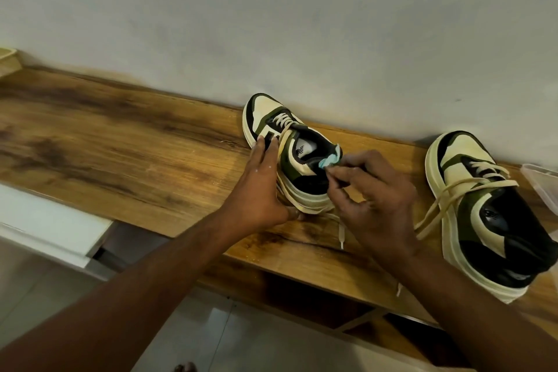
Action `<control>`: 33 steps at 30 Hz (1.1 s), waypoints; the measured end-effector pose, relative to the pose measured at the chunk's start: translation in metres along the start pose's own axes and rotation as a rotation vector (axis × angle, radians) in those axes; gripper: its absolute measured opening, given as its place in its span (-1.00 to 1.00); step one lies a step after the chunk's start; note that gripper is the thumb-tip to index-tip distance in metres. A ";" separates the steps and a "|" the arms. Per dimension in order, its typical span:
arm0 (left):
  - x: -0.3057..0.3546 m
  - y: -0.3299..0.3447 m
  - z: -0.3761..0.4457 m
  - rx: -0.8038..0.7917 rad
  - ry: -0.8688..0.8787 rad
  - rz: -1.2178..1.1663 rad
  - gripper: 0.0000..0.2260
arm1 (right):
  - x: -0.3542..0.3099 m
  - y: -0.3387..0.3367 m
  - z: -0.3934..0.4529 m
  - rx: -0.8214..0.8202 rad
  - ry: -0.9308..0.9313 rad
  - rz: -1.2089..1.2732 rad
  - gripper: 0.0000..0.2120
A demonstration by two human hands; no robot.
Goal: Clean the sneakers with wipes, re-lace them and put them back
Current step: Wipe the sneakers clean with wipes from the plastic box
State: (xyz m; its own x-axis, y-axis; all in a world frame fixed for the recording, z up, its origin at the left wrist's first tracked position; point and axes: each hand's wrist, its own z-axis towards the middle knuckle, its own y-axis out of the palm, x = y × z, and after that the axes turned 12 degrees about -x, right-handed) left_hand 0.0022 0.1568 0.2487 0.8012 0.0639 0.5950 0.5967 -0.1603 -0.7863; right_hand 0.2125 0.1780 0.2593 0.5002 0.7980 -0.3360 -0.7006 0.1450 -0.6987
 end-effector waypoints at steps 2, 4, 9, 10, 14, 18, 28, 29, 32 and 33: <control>-0.001 0.000 0.000 0.001 0.004 0.000 0.31 | -0.003 0.013 -0.009 -0.187 -0.043 -0.051 -0.86; -0.003 0.000 0.001 0.007 0.015 0.003 0.28 | -0.004 0.019 -0.015 -0.306 -0.104 -0.118 -0.84; -0.004 -0.001 0.000 0.007 0.030 0.011 0.33 | -0.004 0.001 0.001 -0.085 -0.081 -0.070 -0.84; -0.004 0.000 0.000 0.007 0.031 0.007 0.33 | -0.006 0.000 0.002 -0.081 -0.071 -0.069 -0.83; -0.006 0.002 0.005 0.010 0.038 0.003 0.31 | -0.016 0.020 -0.008 -0.320 -0.068 -0.178 -0.83; -0.006 -0.002 -0.001 -0.011 0.049 -0.013 0.34 | -0.014 0.009 0.000 -0.232 -0.060 -0.133 -0.84; -0.003 -0.004 -0.003 -0.063 0.025 -0.007 0.43 | -0.012 0.000 0.001 -0.333 0.003 -0.072 -0.84; -0.002 -0.004 -0.004 -0.071 0.016 -0.024 0.47 | -0.010 -0.010 0.004 -0.272 0.044 -0.032 -0.84; 0.003 -0.003 -0.007 -0.028 0.009 -0.101 0.53 | 0.004 -0.031 0.009 -0.073 0.306 0.093 -0.84; 0.006 -0.001 -0.007 -0.009 -0.004 -0.134 0.53 | 0.011 -0.030 0.008 -0.040 0.418 0.152 -0.82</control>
State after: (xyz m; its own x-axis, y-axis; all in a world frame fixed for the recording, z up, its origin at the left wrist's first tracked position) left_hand 0.0058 0.1503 0.2539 0.7146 0.0894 0.6938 0.6979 -0.1585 -0.6984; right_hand 0.2350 0.1870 0.2816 0.5615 0.5025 -0.6574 -0.7660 0.0152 -0.6427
